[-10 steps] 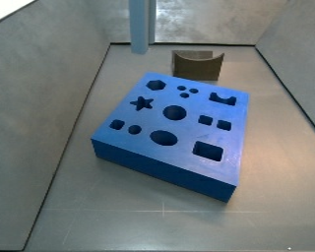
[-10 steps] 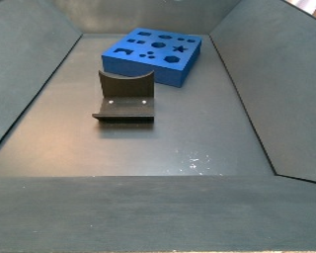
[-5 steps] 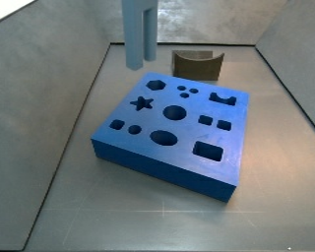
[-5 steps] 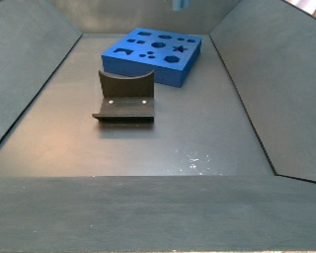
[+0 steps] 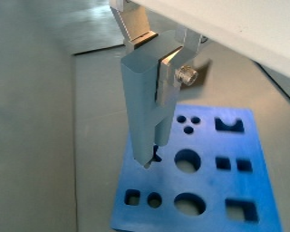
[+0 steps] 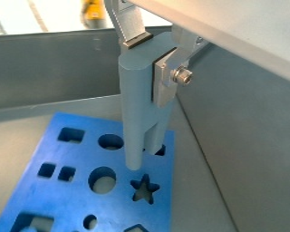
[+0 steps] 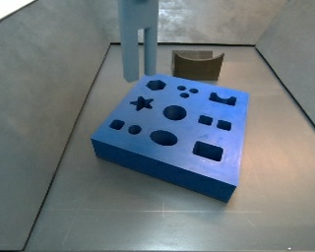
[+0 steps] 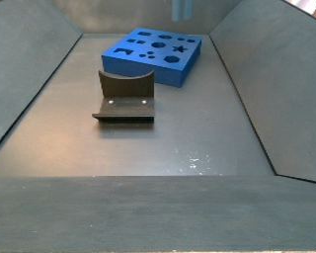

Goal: Pick up the square-circle object. Move up. Move to above the board. Insert the square-circle object.
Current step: Insert the square-circle object.

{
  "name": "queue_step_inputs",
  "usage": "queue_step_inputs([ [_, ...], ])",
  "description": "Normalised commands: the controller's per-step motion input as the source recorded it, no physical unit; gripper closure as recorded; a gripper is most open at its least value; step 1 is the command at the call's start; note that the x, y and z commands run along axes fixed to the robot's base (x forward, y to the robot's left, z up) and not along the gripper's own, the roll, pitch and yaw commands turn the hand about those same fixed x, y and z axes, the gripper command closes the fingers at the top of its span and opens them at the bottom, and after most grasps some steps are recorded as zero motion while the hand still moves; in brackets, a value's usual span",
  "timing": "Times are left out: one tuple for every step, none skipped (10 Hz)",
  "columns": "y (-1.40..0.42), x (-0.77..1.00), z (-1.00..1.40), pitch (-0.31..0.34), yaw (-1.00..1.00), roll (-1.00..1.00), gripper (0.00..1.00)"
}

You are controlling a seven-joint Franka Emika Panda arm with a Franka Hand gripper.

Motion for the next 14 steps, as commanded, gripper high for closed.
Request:
queue_step_inputs([
  [0.0,0.0,-0.29,0.0,-1.0,0.0,1.0],
  [0.0,0.0,-0.28,0.0,-1.0,0.0,1.0],
  [0.0,0.0,-0.28,0.0,-1.0,0.0,1.0],
  [0.0,0.0,-0.28,0.0,-1.0,0.0,1.0],
  [-0.03,0.0,-0.23,0.0,-1.0,0.0,1.0],
  [-0.26,0.0,-0.05,0.0,-0.65,0.0,1.0],
  [-0.07,0.0,0.0,0.019,0.0,0.0,1.0],
  [0.0,0.0,-0.02,0.0,0.0,0.0,1.0],
  [-0.21,0.0,-0.11,0.0,-0.91,0.02,1.0],
  [-0.03,0.0,-0.12,0.0,-1.0,0.0,1.0],
  [-0.01,0.0,-0.13,0.0,-1.0,0.0,1.0],
  [0.0,0.0,-0.16,0.0,-1.0,0.0,1.0],
  [0.0,0.0,-0.17,0.0,-1.0,0.0,1.0],
  [0.0,0.0,-0.17,0.0,-1.0,0.0,1.0],
])
